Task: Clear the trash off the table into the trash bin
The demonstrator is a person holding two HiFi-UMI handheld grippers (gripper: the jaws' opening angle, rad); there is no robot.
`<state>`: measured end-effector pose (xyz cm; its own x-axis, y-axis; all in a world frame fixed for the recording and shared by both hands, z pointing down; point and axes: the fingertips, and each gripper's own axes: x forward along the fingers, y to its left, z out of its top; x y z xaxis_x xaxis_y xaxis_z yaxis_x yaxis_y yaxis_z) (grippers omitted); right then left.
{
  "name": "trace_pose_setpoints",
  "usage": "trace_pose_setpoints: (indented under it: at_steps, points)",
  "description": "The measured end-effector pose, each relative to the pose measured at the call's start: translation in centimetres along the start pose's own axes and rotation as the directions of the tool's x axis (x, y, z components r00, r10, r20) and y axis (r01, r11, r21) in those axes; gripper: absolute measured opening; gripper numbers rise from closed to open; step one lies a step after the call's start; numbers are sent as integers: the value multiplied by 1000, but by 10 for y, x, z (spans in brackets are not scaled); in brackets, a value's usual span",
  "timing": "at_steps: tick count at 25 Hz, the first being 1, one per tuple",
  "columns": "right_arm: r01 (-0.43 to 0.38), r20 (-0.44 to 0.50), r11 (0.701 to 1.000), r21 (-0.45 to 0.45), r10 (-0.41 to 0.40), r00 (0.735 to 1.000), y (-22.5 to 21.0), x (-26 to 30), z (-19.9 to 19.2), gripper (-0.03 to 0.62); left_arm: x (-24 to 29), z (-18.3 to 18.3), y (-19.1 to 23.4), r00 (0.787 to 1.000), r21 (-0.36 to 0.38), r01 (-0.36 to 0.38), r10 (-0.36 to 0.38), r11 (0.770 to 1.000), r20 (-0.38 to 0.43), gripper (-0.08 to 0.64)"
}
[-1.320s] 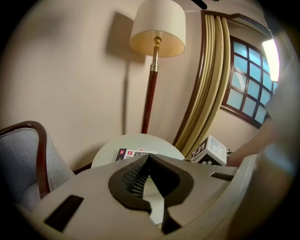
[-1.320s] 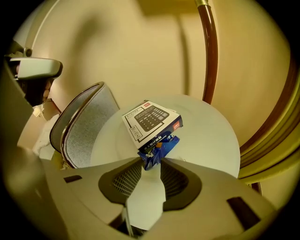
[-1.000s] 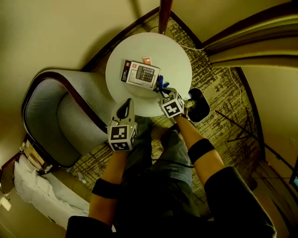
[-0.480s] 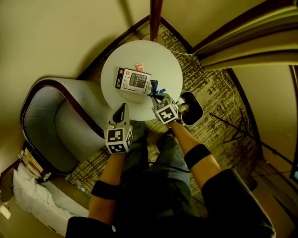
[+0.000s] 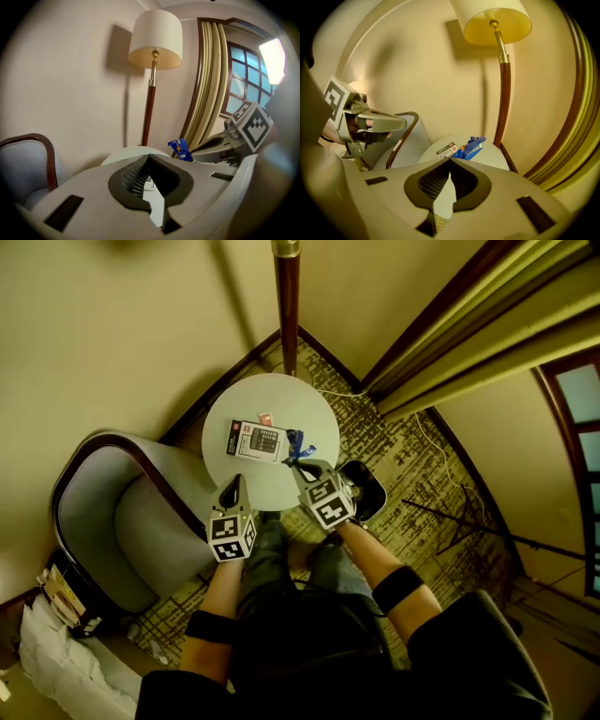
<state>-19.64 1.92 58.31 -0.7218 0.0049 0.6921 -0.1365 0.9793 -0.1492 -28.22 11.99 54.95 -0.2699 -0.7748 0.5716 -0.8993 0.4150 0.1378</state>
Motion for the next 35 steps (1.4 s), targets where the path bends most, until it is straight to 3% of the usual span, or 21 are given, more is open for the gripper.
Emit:
trace_pose_setpoints:
  at_steps: [8, 12, 17, 21, 29, 33, 35]
  points:
    - [46, 128, 999, -19, -43, 991, 11, -72, 51, 26, -25, 36, -23, 998, 73, 43, -45, 996, 34, 0]
    - [93, 147, 995, 23, -95, 985, -4, -94, 45, 26, -16, 52, -55, 992, 130, 116, -122, 985, 35, 0]
    - [187, 145, 975, 120, -204, 968, -43, -131, 15, 26, 10, 55, -117, 969, 210, 241, -245, 948, -6, 0]
    - [285, 114, 931, 226, -316, 942, -71, -169, -32, 26, 23, 48, -187, 924, 266, 380, -377, 886, -66, 0]
    - [453, 42, 792, 409, -513, 858, -106, -246, -118, 26, 32, 20, -318, 786, 370, 612, -588, 699, -189, 0]
    - [489, 18, 739, 463, -559, 829, -113, -270, -148, 26, 31, 7, -356, 743, 396, 662, -628, 636, -231, 0]
    - [495, 6, 722, 483, -568, 823, -113, -274, -161, 26, 31, -1, -366, 730, 401, 676, -637, 618, -250, 0]
